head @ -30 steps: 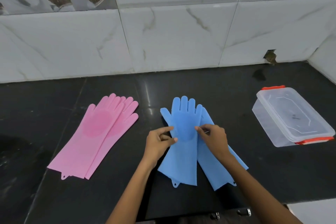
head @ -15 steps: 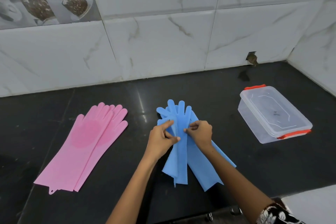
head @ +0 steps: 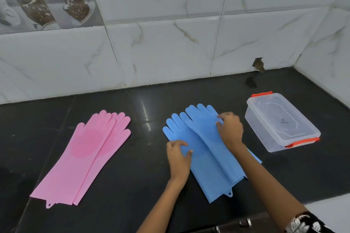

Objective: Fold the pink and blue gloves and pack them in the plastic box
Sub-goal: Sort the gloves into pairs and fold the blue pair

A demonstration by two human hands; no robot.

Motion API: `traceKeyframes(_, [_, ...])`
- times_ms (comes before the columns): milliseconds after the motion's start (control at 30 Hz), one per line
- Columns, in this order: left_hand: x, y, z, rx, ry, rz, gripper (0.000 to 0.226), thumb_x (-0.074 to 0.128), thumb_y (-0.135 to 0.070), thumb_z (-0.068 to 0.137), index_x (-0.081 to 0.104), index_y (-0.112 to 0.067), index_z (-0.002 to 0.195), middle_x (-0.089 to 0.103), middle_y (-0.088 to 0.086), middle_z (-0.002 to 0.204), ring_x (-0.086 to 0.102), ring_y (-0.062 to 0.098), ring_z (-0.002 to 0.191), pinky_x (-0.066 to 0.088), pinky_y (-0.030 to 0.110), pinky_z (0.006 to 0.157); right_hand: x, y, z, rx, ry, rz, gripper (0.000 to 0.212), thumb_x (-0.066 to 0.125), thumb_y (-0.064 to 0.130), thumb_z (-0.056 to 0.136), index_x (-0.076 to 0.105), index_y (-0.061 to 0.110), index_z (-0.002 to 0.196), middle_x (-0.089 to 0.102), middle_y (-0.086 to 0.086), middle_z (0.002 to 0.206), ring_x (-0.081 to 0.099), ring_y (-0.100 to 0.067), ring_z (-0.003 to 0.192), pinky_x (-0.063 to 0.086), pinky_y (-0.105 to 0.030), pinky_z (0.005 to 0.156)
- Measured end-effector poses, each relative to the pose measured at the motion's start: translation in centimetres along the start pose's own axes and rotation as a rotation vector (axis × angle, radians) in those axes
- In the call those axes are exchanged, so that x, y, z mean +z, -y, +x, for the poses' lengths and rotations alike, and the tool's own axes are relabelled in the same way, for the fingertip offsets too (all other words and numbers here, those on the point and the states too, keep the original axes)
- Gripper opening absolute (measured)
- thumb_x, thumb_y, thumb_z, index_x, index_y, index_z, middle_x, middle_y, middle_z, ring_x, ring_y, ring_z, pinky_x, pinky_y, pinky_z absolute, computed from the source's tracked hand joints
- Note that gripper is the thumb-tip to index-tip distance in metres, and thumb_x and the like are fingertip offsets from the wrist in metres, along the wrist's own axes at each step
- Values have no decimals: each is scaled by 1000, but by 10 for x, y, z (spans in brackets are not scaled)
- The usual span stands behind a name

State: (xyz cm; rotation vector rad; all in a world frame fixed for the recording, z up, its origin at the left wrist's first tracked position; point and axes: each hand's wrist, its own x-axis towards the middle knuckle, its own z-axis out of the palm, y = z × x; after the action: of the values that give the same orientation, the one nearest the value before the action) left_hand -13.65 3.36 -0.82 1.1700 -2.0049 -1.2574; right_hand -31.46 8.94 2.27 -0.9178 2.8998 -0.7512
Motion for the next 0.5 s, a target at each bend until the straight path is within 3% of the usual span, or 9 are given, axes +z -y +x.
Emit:
traceKeyframes(67, [-5, 10, 5, -33, -83, 32, 22, 73, -6, 78, 55, -12, 90, 44, 5, 104, 49, 15, 86, 46, 28, 80, 19, -10, -15, -185, 126, 13, 33, 55, 22, 92, 60, 15, 124, 49, -11, 139, 45, -30, 126, 39, -40, 103])
traceKeyframes(167, [-8, 10, 18, -72, -49, 34, 22, 71, -4, 79, 51, -9, 84, 46, 7, 97, 50, 14, 74, 42, 25, 72, 42, -27, -32, -429, 306, -27, 45, 45, 33, 97, 39, 24, 141, 23, -3, 156, 21, -22, 144, 22, -39, 116])
traceKeyframes(267, [-4, 4, 28, -63, -85, 7, 20, 62, 11, 77, 58, -8, 81, 53, 12, 96, 54, 19, 72, 44, 24, 70, 51, -38, -36, -446, 343, -21, 49, 34, 37, 100, 19, 33, 146, 7, 7, 158, 5, -15, 147, 8, -39, 119])
traceKeyframes(367, [-5, 8, 33, -55, -101, -17, 31, 49, 20, 76, 68, -4, 84, 58, 14, 98, 53, 15, 70, 45, 22, 68, 59, -34, -39, -419, 303, -20, 48, 31, 34, 101, 17, 33, 147, 6, 7, 158, 4, -14, 147, 4, -37, 118])
traceKeyframes(500, [-28, 17, 41, 8, -142, 21, 35, 47, 19, 77, 69, 1, 98, 61, 14, 101, 53, 15, 72, 43, 22, 69, 75, -4, -55, -320, 258, 52, 47, 28, 30, 102, 17, 30, 147, 6, 5, 159, 2, -16, 147, 0, -40, 118])
